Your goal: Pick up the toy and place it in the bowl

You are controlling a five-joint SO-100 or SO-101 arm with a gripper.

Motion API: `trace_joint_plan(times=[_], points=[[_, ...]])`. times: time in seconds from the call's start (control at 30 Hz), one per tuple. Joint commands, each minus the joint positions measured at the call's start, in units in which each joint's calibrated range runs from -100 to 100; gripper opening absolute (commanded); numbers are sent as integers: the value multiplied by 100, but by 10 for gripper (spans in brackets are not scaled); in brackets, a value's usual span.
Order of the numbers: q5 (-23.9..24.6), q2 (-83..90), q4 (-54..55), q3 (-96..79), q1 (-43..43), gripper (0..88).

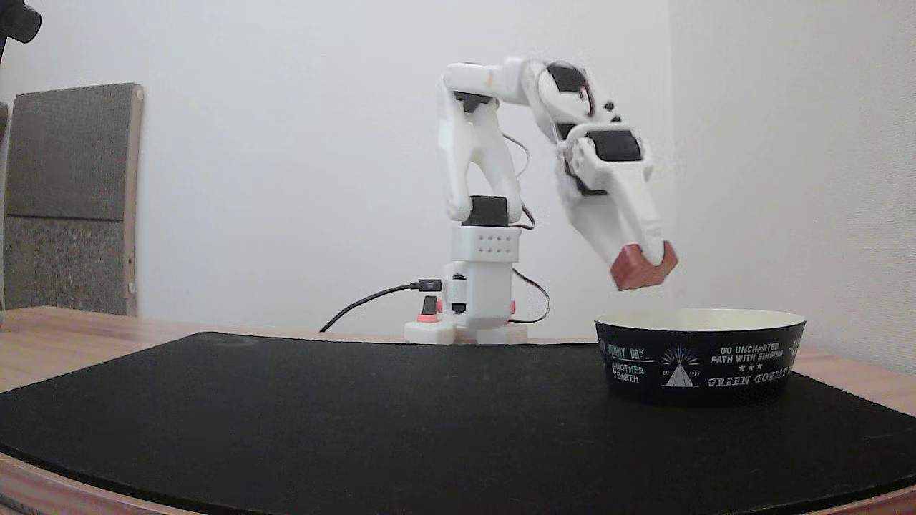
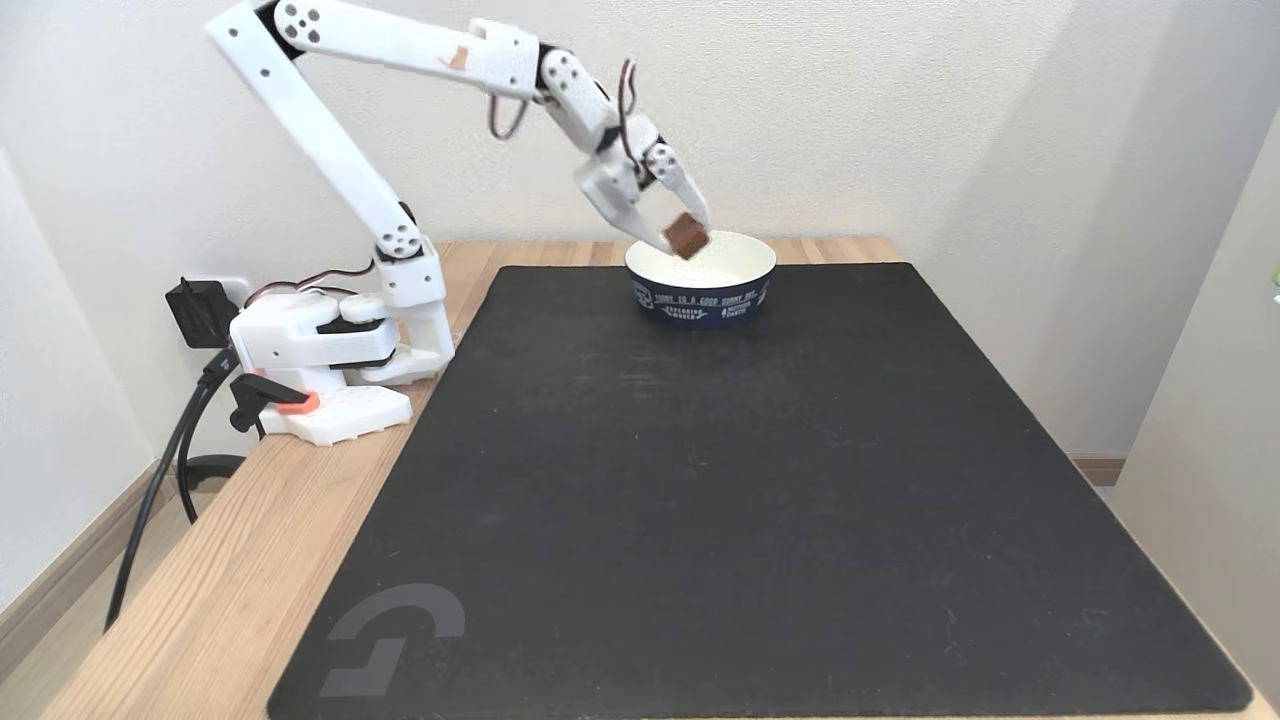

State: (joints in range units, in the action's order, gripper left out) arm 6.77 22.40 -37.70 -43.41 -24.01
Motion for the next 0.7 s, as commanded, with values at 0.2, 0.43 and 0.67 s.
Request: trace_joint_plan(times=[0.2,0.43,0.67], points=[[-186,274,1085,-765,-37,376],[-150,1441,476,-1089,732,359],[-192,4009,103,-3162,1284,11]])
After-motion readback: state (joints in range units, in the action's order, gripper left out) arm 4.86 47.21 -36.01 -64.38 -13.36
